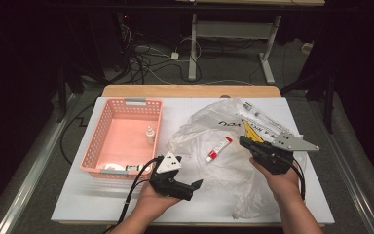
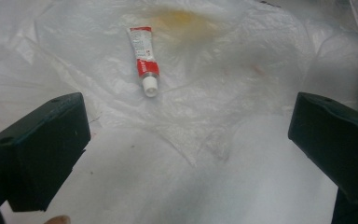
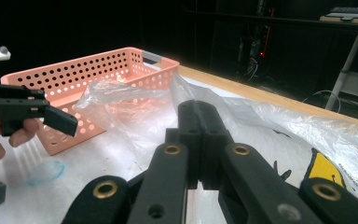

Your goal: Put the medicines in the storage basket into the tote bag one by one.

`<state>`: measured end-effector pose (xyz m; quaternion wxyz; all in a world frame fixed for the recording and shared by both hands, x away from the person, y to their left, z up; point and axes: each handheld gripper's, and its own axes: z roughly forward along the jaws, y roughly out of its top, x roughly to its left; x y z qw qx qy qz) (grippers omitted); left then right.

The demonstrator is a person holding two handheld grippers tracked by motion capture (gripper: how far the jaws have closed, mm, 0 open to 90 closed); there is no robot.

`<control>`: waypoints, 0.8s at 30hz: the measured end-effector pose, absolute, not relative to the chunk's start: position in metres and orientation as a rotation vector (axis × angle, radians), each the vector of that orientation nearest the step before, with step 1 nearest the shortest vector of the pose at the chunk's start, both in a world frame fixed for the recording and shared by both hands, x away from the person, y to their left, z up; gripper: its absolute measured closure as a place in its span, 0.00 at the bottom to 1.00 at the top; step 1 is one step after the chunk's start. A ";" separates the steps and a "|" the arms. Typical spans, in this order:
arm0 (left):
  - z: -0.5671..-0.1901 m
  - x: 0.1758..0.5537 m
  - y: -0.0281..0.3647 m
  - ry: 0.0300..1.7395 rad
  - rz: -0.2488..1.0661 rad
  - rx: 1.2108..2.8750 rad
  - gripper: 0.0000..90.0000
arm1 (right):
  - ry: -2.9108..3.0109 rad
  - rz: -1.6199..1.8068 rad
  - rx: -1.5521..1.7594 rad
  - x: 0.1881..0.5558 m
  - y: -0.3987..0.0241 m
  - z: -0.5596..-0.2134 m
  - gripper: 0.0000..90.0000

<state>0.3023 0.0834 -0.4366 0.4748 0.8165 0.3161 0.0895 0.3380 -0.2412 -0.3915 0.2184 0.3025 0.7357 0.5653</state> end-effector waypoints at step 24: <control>-0.416 0.287 0.140 0.860 0.286 1.937 0.00 | 2.023 1.570 0.845 0.337 -0.245 -0.390 1.00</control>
